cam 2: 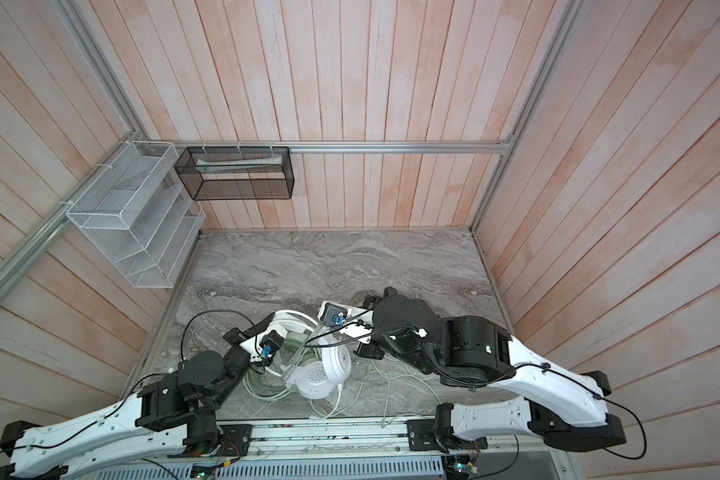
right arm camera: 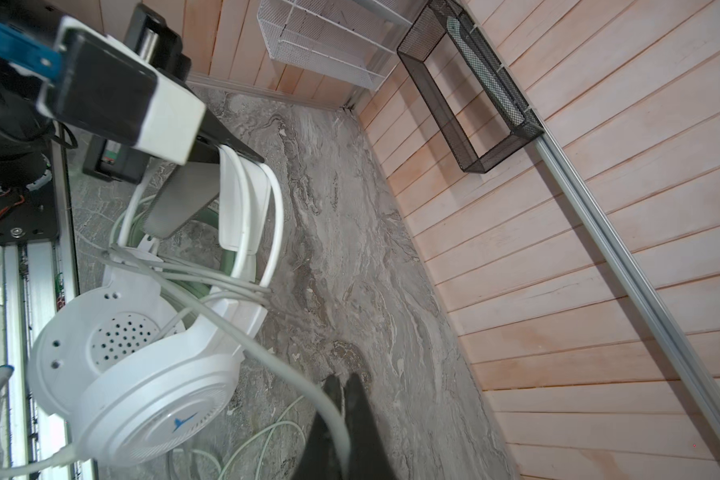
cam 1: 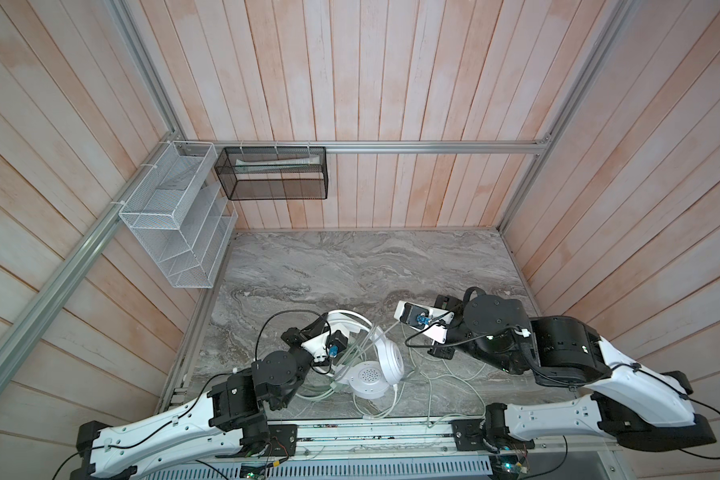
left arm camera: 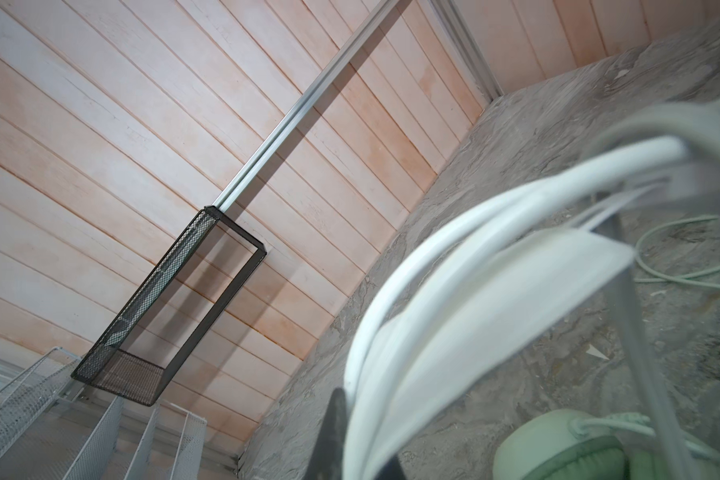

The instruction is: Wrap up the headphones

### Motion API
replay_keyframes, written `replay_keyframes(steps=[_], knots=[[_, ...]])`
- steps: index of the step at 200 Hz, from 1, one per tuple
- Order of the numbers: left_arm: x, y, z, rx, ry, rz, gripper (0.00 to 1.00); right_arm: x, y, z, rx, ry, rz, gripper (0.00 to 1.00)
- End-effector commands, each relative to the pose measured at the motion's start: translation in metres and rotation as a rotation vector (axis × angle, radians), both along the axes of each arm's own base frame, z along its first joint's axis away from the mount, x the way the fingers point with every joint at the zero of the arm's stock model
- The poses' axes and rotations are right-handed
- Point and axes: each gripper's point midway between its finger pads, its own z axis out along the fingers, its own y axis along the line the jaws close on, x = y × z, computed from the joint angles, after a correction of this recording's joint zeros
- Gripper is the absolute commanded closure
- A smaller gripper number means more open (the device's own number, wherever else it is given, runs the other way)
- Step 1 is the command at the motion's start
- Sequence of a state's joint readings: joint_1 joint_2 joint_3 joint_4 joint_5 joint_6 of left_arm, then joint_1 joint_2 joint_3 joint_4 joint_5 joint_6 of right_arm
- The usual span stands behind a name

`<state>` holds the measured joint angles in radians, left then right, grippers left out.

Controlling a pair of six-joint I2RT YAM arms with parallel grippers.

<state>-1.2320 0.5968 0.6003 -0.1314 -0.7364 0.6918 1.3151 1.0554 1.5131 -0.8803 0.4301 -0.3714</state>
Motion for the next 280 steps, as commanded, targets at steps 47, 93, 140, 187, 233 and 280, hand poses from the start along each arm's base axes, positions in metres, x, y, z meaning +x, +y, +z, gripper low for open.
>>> replay_keyframes(steps=[47, 93, 140, 187, 233, 280], knots=[[-0.03, -0.019, -0.018, 0.09, 0.039, -0.145, 1.0, 0.054, 0.004, 0.016, 0.212, -0.011, -0.115, 1.0], [-0.032, -0.009, 0.018, -0.059, 0.01, -0.146, 1.0, 0.075, -0.008, -0.021, 0.312, 0.069, -0.154, 1.0], [-0.033, -0.004, 0.029, -0.108, -0.003, -0.148, 1.0, 0.093, -0.02, -0.026, 0.418, 0.075, -0.243, 1.0], [-0.04, -0.002, 0.056, -0.28, 0.014, -0.19, 1.0, 0.105, 0.001, -0.076, 0.428, 0.216, -0.213, 1.0], [-0.048, -0.009, 0.102, -0.527, 0.074, -0.267, 1.0, 0.097, 0.019, -0.065, 0.527, 0.213, -0.092, 0.93], [-0.045, 0.01, 0.172, -0.862, 0.125, -0.253, 1.0, 0.094, 0.031, -0.078, 0.546, 0.249, -0.02, 0.79]])
